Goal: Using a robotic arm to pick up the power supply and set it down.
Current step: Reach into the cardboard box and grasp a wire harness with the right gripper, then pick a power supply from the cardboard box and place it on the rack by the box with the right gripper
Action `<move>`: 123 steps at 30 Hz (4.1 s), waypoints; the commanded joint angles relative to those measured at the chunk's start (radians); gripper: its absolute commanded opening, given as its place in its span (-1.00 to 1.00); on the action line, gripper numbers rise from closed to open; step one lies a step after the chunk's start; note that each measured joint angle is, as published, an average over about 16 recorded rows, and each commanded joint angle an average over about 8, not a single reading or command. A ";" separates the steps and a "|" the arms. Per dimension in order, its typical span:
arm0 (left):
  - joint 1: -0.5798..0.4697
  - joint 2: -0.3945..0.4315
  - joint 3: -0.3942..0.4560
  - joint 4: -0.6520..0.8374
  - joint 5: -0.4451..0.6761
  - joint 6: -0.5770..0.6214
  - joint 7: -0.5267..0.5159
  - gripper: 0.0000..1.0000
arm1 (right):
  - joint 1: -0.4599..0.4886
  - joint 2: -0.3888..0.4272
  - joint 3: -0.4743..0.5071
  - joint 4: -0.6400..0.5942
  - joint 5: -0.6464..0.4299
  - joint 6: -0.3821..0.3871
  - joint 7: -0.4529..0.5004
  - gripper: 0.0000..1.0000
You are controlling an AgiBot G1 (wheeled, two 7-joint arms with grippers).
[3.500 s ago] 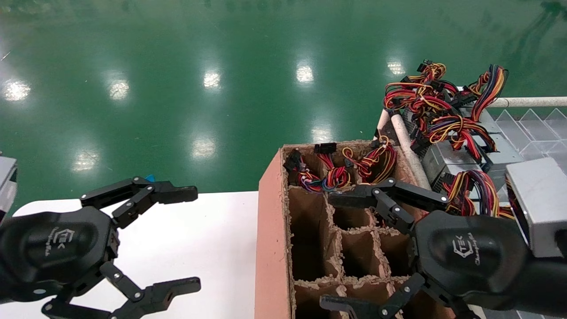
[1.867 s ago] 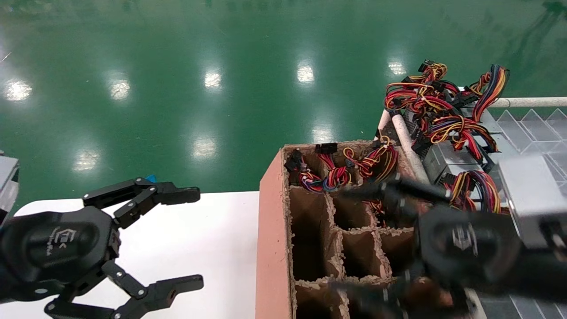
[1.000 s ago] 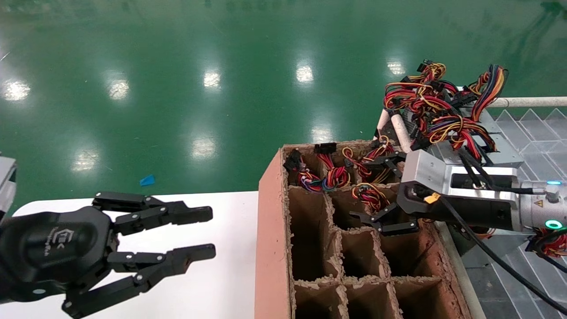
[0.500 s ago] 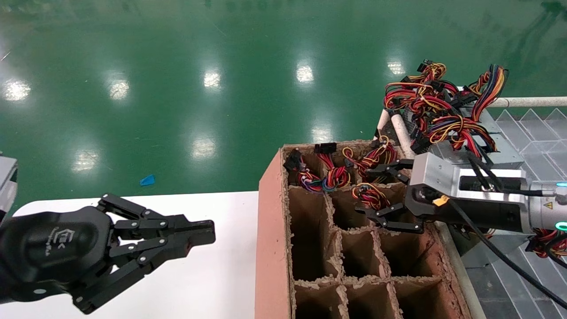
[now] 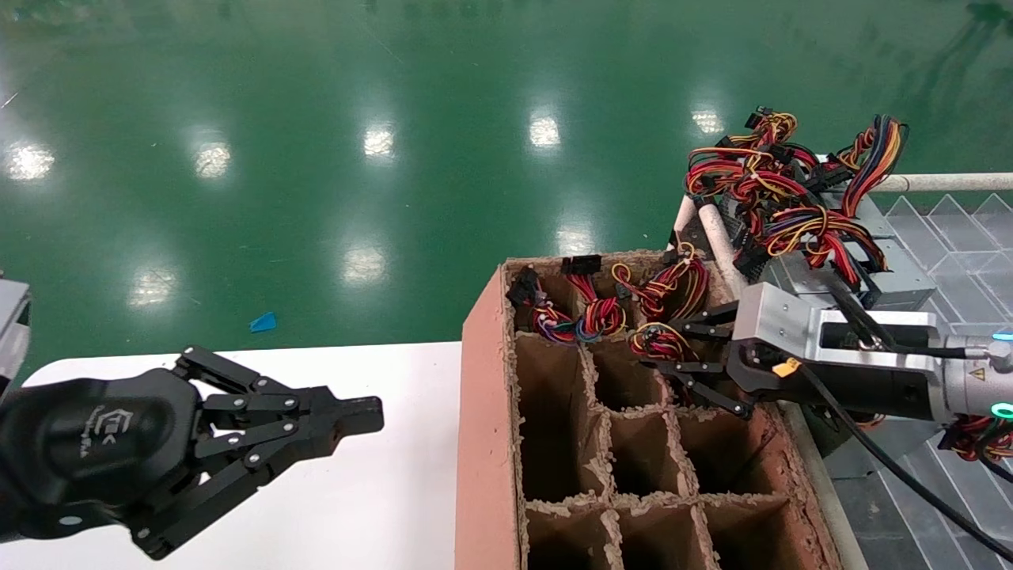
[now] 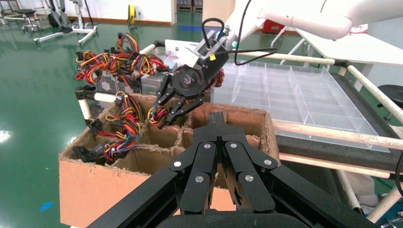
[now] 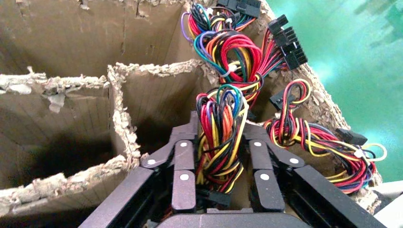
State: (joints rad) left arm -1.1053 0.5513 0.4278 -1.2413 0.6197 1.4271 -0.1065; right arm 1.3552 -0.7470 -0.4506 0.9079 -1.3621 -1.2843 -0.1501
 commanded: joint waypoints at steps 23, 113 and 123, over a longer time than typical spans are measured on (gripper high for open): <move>0.000 0.000 0.000 0.000 0.000 0.000 0.000 -1.00 | 0.002 0.066 0.070 0.120 0.094 -0.021 -0.066 -1.00; 0.000 0.000 0.000 0.000 0.000 0.000 0.000 -1.00 | 0.109 0.188 0.435 -0.439 0.088 0.249 -0.853 -1.00; 0.000 0.000 0.000 0.000 0.000 0.000 0.000 -1.00 | 0.213 0.188 0.416 -0.566 0.063 0.203 -0.947 -1.00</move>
State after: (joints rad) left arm -1.1053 0.5512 0.4279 -1.2413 0.6196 1.4270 -0.1064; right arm 1.5651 -0.5675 -0.0367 0.3424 -1.3008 -1.0788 -1.0935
